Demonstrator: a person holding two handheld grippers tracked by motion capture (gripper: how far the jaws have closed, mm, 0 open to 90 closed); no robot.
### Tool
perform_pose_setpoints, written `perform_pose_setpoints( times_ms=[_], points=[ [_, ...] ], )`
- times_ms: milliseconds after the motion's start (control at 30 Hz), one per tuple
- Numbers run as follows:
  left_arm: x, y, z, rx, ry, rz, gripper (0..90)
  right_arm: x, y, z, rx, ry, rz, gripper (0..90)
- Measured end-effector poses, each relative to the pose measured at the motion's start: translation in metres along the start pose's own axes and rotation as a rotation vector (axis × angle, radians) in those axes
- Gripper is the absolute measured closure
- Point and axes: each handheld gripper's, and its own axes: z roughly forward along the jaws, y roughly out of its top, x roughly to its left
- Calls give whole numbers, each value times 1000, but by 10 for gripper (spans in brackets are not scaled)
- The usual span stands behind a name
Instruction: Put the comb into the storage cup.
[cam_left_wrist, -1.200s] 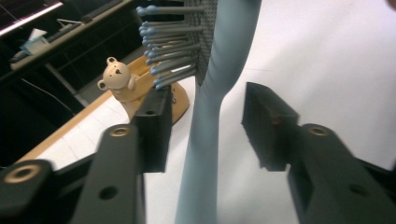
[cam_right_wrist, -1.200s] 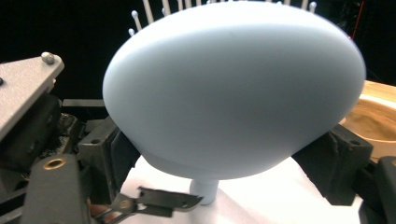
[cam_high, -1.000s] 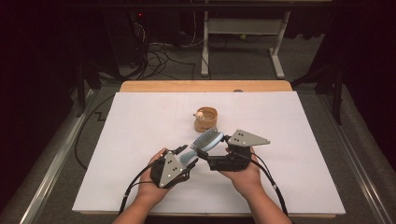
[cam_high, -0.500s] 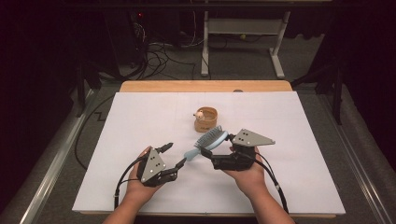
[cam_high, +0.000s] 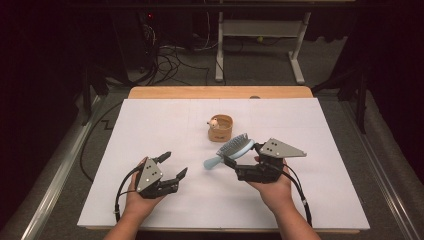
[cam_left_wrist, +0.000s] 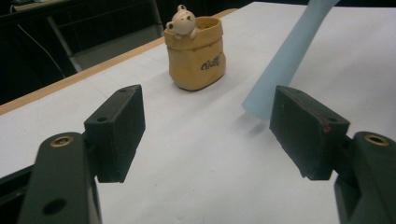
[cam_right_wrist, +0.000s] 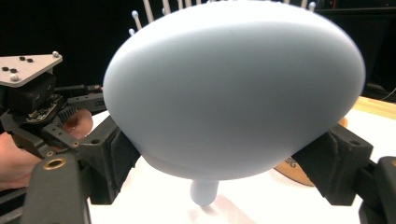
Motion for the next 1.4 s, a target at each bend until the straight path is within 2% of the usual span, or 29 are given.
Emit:
perform_pose_setpoints(
  times_ms=[367,667,967,1167,1400],
  points=[
    [10,-10,-6,-22,8,-40,210,-8,-8,-15,-16,-36,11,207],
    [19,-19,-10,-29,33,-42,153,-16,-8,-29,-36,-73,15,207],
    [29,-22,-12,-54,11,-110,98,-27,-10,-37,-42,-112,22,207],
    [33,-23,-15,-72,18,-128,70,-29,-11,-39,-40,-122,24,207],
    [34,-23,-14,-77,0,-142,0,-31,-11,-42,-44,-131,25,207]
  ],
)
